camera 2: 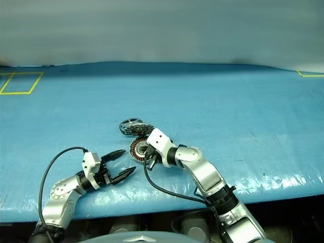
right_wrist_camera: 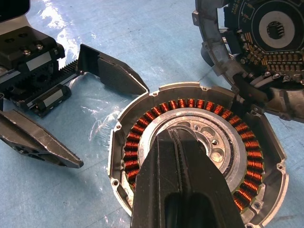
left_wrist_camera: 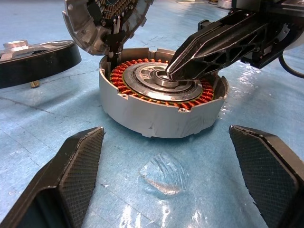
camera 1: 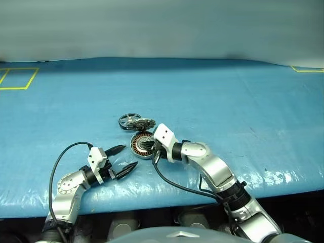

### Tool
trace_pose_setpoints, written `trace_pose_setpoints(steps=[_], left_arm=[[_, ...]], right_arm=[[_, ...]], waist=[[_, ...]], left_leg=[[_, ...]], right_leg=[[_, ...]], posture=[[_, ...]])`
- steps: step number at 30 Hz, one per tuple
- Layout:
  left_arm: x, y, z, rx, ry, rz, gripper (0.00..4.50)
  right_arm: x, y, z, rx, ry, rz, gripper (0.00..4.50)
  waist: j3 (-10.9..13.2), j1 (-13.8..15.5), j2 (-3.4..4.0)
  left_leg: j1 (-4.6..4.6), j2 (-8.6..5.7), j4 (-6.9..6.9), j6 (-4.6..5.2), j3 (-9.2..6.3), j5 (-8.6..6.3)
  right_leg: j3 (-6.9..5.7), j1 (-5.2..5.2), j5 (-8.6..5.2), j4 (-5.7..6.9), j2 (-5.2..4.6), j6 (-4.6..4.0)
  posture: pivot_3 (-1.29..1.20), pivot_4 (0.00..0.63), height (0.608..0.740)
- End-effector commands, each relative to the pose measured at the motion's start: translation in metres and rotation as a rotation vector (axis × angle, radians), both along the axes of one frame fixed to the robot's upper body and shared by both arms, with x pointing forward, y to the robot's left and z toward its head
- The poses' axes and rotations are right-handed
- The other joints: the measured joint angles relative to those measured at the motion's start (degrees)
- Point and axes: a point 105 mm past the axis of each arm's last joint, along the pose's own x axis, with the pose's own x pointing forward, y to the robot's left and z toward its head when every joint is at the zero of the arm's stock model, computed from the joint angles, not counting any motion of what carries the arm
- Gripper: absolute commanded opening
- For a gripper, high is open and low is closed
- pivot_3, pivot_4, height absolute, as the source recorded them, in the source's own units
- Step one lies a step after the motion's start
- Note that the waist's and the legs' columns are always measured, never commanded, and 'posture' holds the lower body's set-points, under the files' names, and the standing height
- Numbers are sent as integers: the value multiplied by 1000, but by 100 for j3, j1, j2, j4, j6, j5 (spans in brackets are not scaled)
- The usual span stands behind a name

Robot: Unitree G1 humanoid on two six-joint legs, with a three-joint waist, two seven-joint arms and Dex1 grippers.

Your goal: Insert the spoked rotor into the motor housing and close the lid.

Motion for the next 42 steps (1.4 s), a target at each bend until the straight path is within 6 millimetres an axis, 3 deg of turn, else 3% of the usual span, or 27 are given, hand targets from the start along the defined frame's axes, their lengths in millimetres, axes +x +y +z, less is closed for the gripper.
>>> trace_pose_setpoints(steps=[1,10,15,20,24,29,35,42], left_arm=[[-6,5,-7,5,18,20,4500],[-6,9,-6,2,10,19,4500],[-5,9,-8,0,15,17,4500],[-5,-1,-6,-4,8,6,4500],[-19,-17,-3,-10,-16,-1,4500],[-25,-26,0,-20,-17,7,4500],[-21,-34,16,-28,-36,9,4500],[-16,-38,34,-22,-44,21,4500]], right_arm=[[14,-9,6,-8,-30,-79,31],[8,-11,7,-37,-42,-42,31],[12,-9,13,36,-29,-85,31],[18,-12,20,64,-63,-119,31],[21,-12,33,121,-95,-129,31],[11,-1,27,124,-64,-76,31],[-4,7,14,70,-22,5,31],[2,1,9,40,-25,-31,31]], waist=[[0,-12,1],[-1,-28,2],[-1,-35,2],[-1,-30,2],[-1,-33,2],[-1,-19,3],[0,-14,2],[0,-7,2]], left_leg=[[0,0,0,0,0,0],[-3,-1,-4,1,0,-1],[-2,1,-4,1,1,-1],[-1,0,-2,0,0,0],[-4,-2,-3,2,2,-2],[-8,-3,-8,4,1,-6],[-8,-4,-3,5,0,-6],[-9,-3,-2,4,-3,-6]], right_leg=[[0,0,1,1,0,-3],[0,0,7,-1,-1,-17],[0,-1,3,0,0,-11],[-1,0,3,1,-1,-9],[3,0,4,-3,-5,-9],[2,-3,5,-6,-5,-18],[1,-3,-4,-5,-7,-1],[-2,-4,-5,-4,-6,0]], posture=[[0,150,740],[0,150,740],[0,150,740],[0,150,740],[0,150,740],[0,150,740],[0,150,740],[0,150,740]])
